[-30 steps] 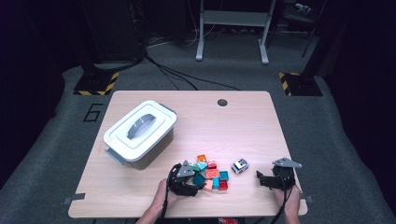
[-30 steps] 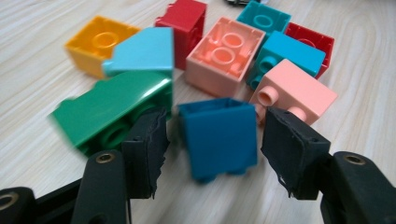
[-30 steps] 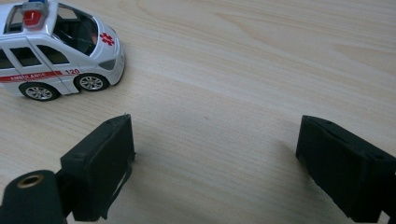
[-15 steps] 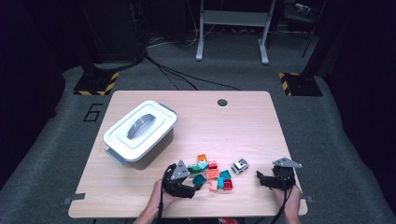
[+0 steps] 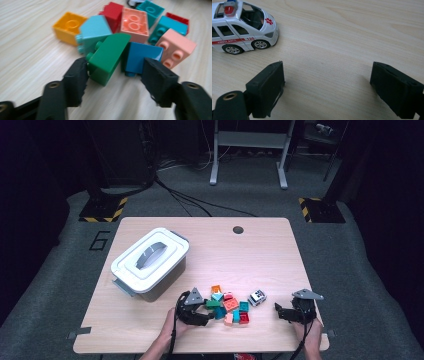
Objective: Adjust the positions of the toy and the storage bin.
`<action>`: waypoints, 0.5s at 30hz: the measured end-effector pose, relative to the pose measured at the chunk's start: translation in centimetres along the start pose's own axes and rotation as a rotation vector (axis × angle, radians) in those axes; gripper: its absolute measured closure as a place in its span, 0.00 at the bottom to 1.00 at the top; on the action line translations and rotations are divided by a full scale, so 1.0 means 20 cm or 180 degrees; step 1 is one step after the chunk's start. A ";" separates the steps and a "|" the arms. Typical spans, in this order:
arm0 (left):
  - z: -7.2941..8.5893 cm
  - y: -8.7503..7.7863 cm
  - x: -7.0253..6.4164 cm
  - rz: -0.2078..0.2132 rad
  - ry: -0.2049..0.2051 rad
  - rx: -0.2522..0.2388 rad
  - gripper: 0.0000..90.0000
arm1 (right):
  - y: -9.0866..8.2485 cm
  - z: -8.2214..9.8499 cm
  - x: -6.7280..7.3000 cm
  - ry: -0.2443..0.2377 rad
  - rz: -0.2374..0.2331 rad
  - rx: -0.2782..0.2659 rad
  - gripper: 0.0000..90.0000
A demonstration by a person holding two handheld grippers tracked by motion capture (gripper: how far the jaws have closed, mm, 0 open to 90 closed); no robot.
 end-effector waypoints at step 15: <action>-0.08 -0.02 -0.07 0.0066 0.0067 -0.0119 0.39 | 0.00 0.00 0.00 0.0007 0.0009 -0.0010 0.13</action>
Point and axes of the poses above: each handheld gripper's, and its own axes: y roughly forward along the jaws, z roughly out of its underside, x roughly to its left, the point moved 5 cm from there along y, roughly forward along the jaws, and after that the axes turned 12 degrees about -z, right-handed, at the moved point
